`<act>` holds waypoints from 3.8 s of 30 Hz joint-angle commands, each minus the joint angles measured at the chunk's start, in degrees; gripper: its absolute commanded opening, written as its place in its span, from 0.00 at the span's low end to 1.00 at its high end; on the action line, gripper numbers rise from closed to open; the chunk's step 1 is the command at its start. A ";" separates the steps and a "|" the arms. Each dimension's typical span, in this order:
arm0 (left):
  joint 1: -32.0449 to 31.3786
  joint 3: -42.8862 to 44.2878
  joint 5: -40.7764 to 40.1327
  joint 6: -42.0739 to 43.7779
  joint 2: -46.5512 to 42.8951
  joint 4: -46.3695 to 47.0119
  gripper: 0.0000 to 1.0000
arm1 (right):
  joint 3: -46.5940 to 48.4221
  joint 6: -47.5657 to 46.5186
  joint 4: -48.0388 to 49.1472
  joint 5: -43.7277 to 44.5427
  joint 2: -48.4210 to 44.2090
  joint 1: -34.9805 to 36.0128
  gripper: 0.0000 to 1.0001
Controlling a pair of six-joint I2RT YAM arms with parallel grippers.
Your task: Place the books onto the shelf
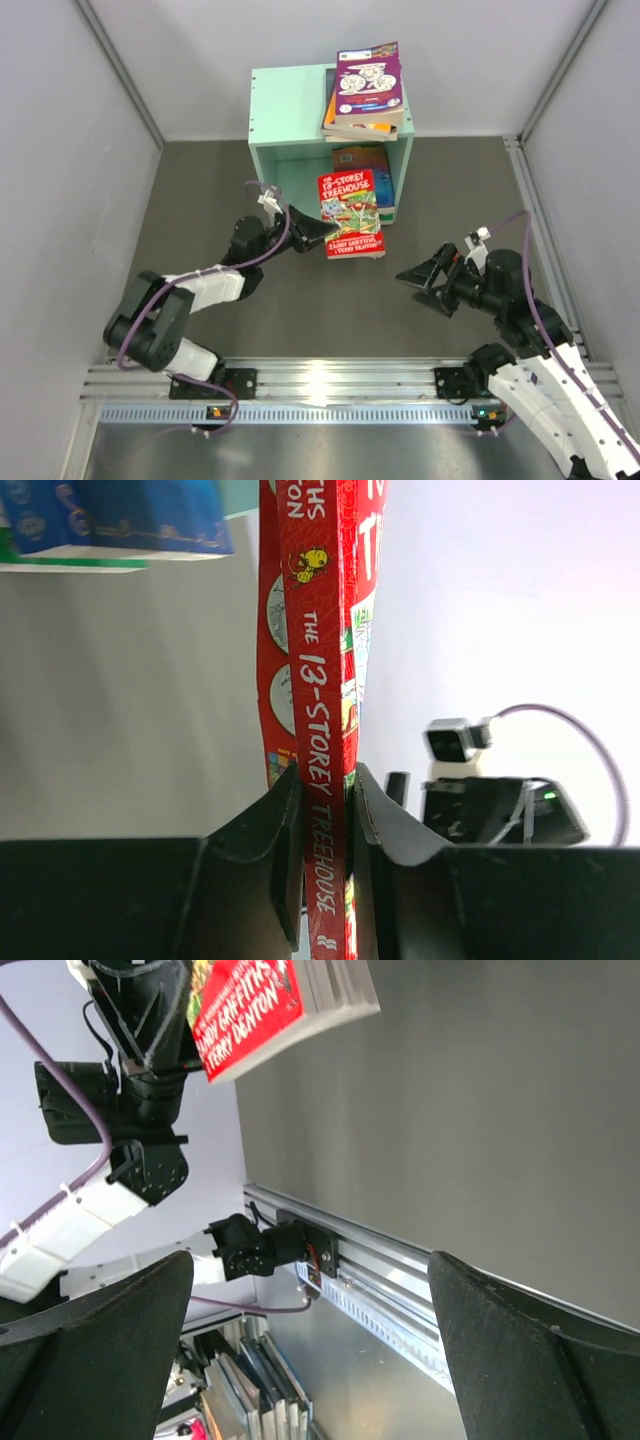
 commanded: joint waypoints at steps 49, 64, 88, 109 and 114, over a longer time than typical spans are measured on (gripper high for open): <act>2.81 63.67 -10.11 28.37 34.20 -54.06 0.89 | -0.94 -3.20 6.76 -4.86 9.36 -4.19 1.00; 1.06 53.24 -19.10 36.55 21.20 -56.24 0.93 | -2.88 0.15 10.02 -4.42 8.49 -4.19 1.00; -8.60 49.50 -20.23 45.16 13.07 -55.02 0.94 | -3.66 -2.23 10.99 -3.90 9.54 -4.11 1.00; -13.27 71.75 -31.21 48.85 38.50 -57.40 0.90 | -2.44 -6.00 5.89 -2.93 7.87 -4.28 1.00; -11.00 64.11 -39.99 50.26 35.34 -58.20 0.84 | -2.52 -6.53 5.19 -3.02 7.96 -4.37 1.00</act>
